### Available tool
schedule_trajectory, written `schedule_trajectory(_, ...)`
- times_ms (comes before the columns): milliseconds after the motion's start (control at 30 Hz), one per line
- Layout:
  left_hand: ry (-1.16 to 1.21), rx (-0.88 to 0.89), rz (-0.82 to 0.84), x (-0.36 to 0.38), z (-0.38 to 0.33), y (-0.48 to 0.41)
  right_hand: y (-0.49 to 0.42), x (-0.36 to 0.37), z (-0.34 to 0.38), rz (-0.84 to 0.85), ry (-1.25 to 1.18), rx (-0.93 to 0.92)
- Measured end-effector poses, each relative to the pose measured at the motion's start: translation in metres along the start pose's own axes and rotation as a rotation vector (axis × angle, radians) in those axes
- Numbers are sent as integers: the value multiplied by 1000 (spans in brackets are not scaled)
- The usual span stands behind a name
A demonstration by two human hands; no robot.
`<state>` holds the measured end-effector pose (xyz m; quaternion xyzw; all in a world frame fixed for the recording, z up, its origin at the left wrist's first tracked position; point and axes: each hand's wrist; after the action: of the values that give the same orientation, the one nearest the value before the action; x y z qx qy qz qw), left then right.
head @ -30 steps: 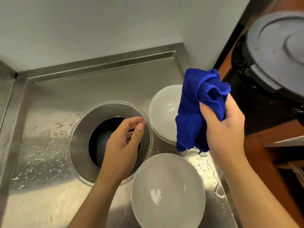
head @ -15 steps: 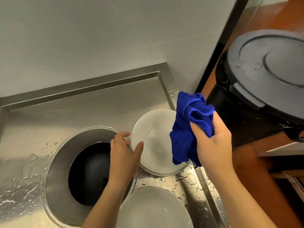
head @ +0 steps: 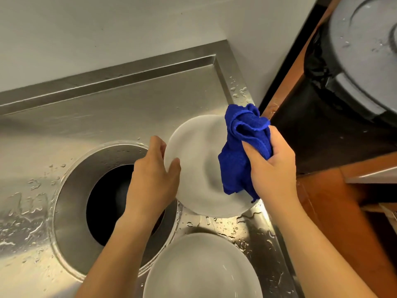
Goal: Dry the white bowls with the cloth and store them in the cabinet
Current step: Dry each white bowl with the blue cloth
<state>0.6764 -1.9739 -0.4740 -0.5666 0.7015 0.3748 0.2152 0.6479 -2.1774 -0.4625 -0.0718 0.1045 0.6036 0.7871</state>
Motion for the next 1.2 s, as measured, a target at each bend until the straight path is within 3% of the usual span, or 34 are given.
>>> schedule_trajectory(100,85,-21,54,-10,-1,1,-3,0,-1,-16,25,8)
schedule_trajectory(233,390,-75,121,-19,-6,9,-1,-2,6,-38,74,32)
schedule_trajectory(367,786,-103,165,-28,-13,27,0,-5,33,-125,330,-98)
schedule_trajectory(467,961,-80,208,-41,-24,41,-6,2,62,-92,477,-115)
schedule_trajectory(600,1065,77,225,-57,-44,62,-11,30,96,80,556,-78)
schedule_trajectory(767,1124,181,43,-94,-48,76,13,61,133,540,318,-142)
schedule_trajectory(867,1113,168,-83,-115,-34,89,27,53,137,718,523,-125)
schedule_trajectory(933,1116,158,-106,-121,-23,104,28,49,140,611,729,-140)
schedule_trajectory(1000,1144,146,-102,-118,-19,120,24,55,146,352,817,-182)
schedule_trajectory(1067,1197,135,-88,-113,-20,132,25,79,161,171,682,-278)
schedule_trajectory(1100,1203,137,-93,-113,-21,134,29,92,168,181,538,-322)
schedule_trajectory(1200,1154,118,-223,-132,-16,137,52,118,180,561,208,-250)
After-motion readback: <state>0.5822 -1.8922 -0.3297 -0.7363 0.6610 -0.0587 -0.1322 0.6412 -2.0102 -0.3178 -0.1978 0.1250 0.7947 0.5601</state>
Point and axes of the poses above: each hand's wrist, its own y-axis away from the middle knuckle, its own x-axis out of the palm, z = x × y, and after that the axes turned 10 degrees about z, right-handed
